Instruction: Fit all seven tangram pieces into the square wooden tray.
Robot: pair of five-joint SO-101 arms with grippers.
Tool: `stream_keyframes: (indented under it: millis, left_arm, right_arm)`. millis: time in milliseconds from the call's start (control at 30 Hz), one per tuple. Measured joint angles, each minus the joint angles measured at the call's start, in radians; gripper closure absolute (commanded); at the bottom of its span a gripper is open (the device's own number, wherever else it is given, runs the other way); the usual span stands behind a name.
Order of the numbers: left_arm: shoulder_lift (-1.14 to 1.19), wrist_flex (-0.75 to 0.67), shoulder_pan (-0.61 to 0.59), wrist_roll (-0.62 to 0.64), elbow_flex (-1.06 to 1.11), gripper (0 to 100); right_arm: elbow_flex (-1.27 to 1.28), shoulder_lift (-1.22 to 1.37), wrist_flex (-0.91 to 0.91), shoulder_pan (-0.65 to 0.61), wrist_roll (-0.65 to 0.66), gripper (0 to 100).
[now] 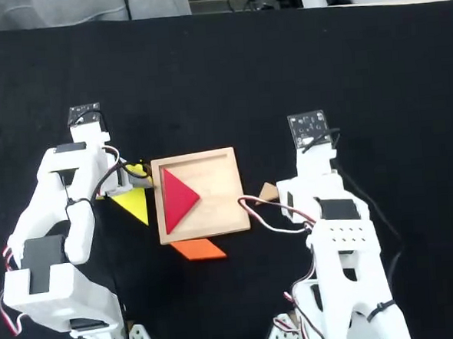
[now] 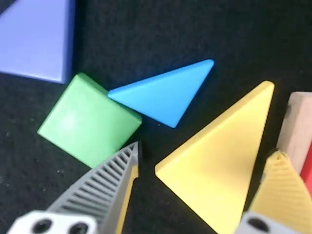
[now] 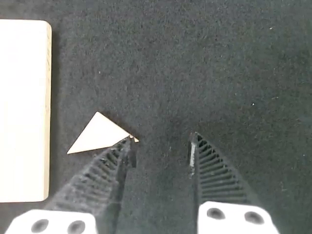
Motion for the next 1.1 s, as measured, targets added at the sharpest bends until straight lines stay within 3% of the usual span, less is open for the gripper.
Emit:
stream_keyframes:
  millis: [600,833,1100]
  left_arm:
    - [0.008,0.035,0.0,-0.003,-0.015,65]
    - [0.008,0.071,0.0,0.075,-0.015,63]
    - [0.008,0.071,0.0,0.083,-0.017,63]
  right_arm:
    - [0.0,0.0,0.0,0.0,0.0,81.1]
    - [0.0,0.0,0.0,0.0,0.0,81.1]
    - [0.0,0.0,0.0,0.0,0.0,81.1]
